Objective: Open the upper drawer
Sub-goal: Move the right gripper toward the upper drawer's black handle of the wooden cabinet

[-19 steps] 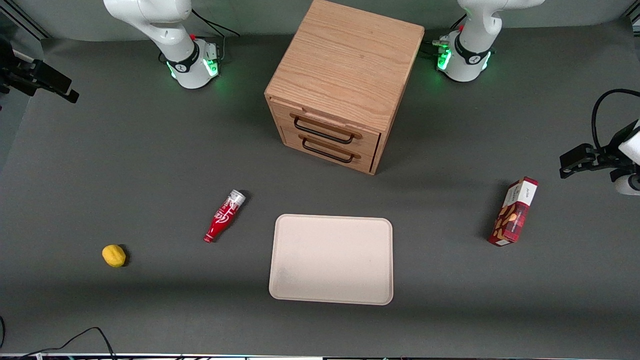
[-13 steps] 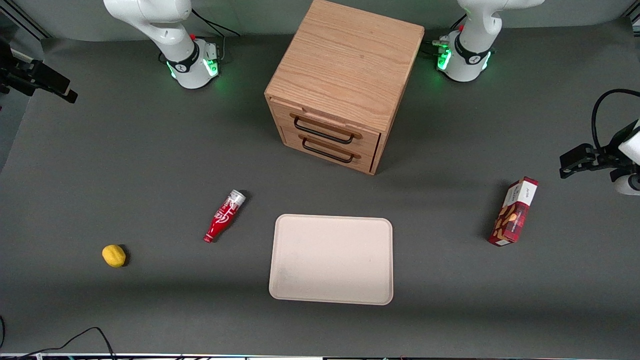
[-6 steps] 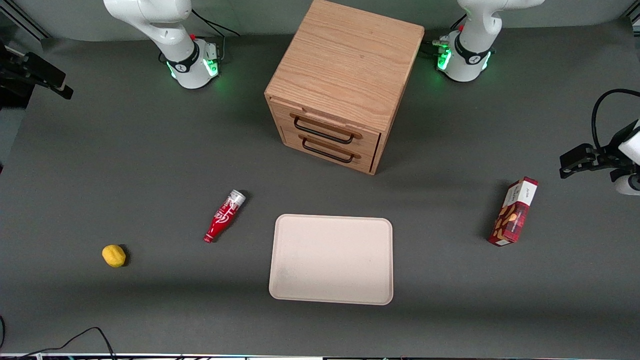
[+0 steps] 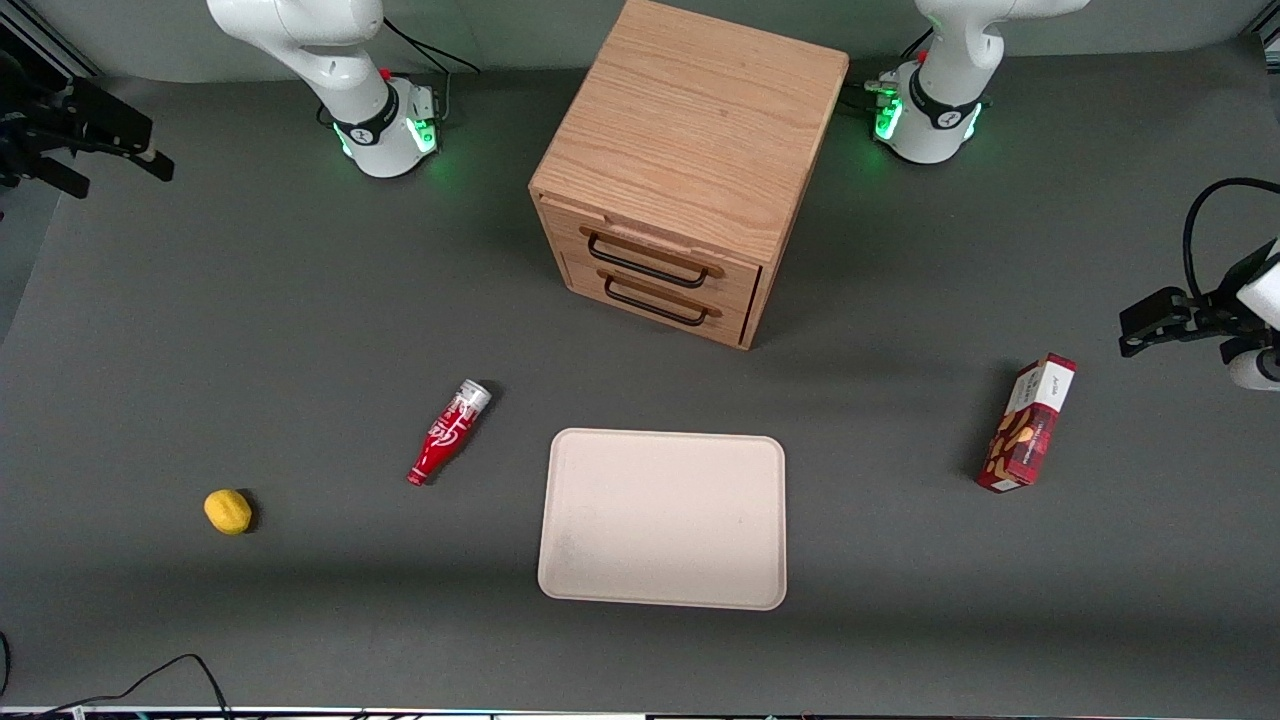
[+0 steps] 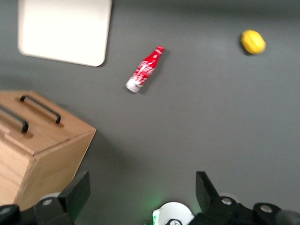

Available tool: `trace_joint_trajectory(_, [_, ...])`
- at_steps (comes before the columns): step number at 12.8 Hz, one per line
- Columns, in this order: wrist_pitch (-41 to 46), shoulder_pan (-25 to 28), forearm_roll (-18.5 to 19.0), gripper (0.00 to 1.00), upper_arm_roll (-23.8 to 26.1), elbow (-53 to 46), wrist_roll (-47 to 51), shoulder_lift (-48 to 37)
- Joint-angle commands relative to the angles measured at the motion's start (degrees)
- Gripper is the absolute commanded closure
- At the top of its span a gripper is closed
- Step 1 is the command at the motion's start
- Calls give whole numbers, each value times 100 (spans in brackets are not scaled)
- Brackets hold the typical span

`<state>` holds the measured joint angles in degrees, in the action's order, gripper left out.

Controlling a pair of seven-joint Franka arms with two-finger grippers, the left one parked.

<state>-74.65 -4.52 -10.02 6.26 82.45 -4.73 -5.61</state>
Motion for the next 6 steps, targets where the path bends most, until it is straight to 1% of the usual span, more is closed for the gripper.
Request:
trace_joint_trajectory(1, [187,48,-176,0,471,-449,-327,367])
trace_joint_trajectory(2, [187,48,-315,0,656,-449,-606,367])
trace_joint_trajectory(3, [187,48,-595,0,805,-484,-1078,489])
trace_joint_trajectory(4, [187,48,-911,0,894,-667,-1361,629])
trace_joint_trajectory(6, [118,48,-1649,0,1174,-826,-1391,1007])
